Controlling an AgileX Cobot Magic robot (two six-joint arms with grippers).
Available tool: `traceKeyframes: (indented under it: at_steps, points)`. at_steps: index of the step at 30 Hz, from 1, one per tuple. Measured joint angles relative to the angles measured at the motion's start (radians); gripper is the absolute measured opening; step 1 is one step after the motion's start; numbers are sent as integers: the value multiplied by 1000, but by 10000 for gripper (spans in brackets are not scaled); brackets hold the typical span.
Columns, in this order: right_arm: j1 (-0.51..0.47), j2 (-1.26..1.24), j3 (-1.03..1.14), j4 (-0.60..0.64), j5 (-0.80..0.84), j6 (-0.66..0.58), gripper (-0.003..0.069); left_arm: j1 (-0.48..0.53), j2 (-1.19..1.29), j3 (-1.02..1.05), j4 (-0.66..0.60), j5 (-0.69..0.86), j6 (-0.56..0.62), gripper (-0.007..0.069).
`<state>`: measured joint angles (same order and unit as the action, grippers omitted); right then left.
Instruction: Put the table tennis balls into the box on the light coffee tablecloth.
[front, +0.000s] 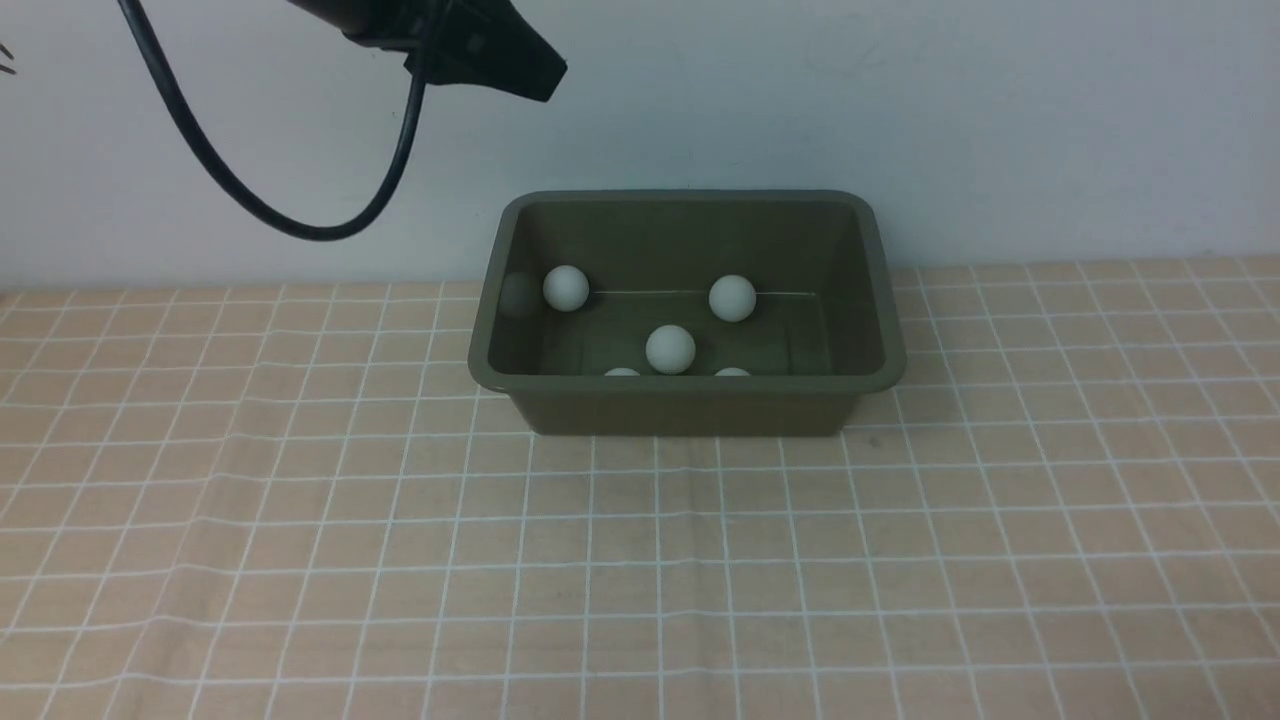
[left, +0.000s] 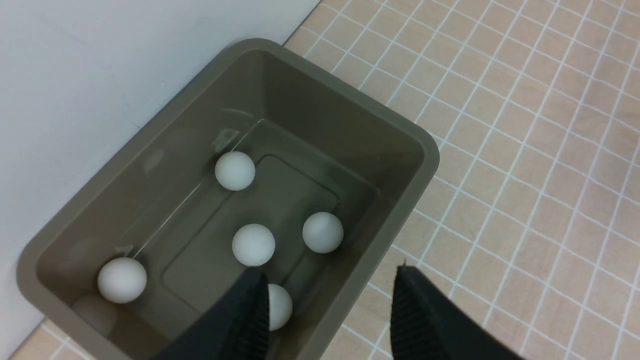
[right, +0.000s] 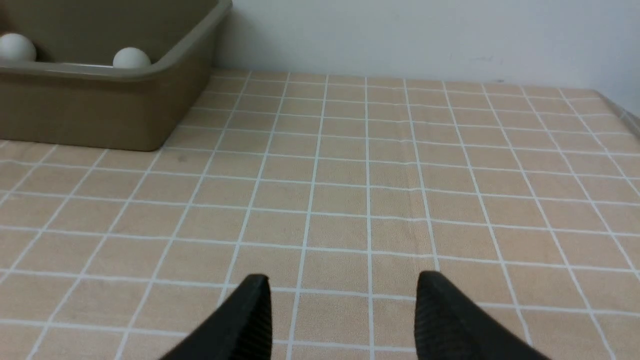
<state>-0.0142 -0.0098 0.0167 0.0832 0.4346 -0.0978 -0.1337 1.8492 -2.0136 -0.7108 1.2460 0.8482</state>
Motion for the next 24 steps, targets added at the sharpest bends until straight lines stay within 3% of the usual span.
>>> traceKeyframes:
  at_steps: [24]
  points:
    - [0,0,4,1,-31,0,365,0,0,-1,-39,0,-6,277]
